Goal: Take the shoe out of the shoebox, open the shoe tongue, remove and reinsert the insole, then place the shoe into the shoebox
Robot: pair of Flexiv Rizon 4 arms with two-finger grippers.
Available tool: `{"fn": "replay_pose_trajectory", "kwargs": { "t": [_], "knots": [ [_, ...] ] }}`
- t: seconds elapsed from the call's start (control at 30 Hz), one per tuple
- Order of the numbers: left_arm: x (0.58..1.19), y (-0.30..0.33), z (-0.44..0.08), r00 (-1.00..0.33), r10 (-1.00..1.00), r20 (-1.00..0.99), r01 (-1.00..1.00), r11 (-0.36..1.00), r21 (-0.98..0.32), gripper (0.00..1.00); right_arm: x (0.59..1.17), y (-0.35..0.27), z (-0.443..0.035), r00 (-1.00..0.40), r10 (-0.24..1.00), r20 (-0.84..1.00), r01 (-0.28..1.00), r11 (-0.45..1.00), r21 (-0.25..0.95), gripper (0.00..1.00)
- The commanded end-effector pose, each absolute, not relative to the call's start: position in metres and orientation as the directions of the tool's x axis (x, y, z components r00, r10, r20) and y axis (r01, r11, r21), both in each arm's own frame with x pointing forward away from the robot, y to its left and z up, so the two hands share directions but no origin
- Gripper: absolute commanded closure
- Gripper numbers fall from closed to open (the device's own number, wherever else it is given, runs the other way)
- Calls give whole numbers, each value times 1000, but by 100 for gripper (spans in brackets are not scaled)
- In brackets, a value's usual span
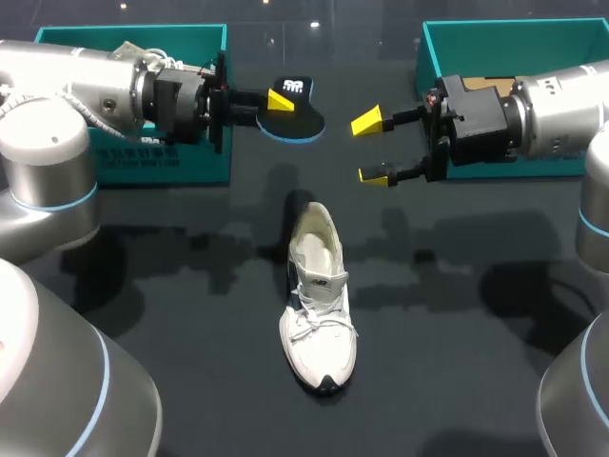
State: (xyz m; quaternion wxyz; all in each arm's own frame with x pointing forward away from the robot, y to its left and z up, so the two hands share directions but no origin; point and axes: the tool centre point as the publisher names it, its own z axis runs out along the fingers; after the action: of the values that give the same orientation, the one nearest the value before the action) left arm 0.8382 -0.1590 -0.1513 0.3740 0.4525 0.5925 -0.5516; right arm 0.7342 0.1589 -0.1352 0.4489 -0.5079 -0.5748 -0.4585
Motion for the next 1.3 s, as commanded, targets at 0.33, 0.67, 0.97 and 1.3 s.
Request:
{"fn": "replay_pose_trajectory", "kwargs": {
  "t": [0.33, 0.67, 0.97, 1.3],
  "knots": [
    [830, -154, -155, -142, 133, -981, 990, 40, -138, 100, 734, 161, -136, -80, 176, 981, 996, 63, 70, 0],
    [828, -148, -164, 43, 70, -997, 998, 38, 46, 100, 734, 161, -136, -80, 176, 981, 996, 63, 70, 0],
    [825, -151, -153, 127, 77, -989, 990, 44, 131, 100, 736, 162, -136, -80, 181, 980, 996, 60, 70, 0],
    [818, -159, -143, 123, 109, -986, 990, 59, 129, 100, 753, 174, -141, -141, 168, 976, 990, 55, 133, 0]
  ]
}}
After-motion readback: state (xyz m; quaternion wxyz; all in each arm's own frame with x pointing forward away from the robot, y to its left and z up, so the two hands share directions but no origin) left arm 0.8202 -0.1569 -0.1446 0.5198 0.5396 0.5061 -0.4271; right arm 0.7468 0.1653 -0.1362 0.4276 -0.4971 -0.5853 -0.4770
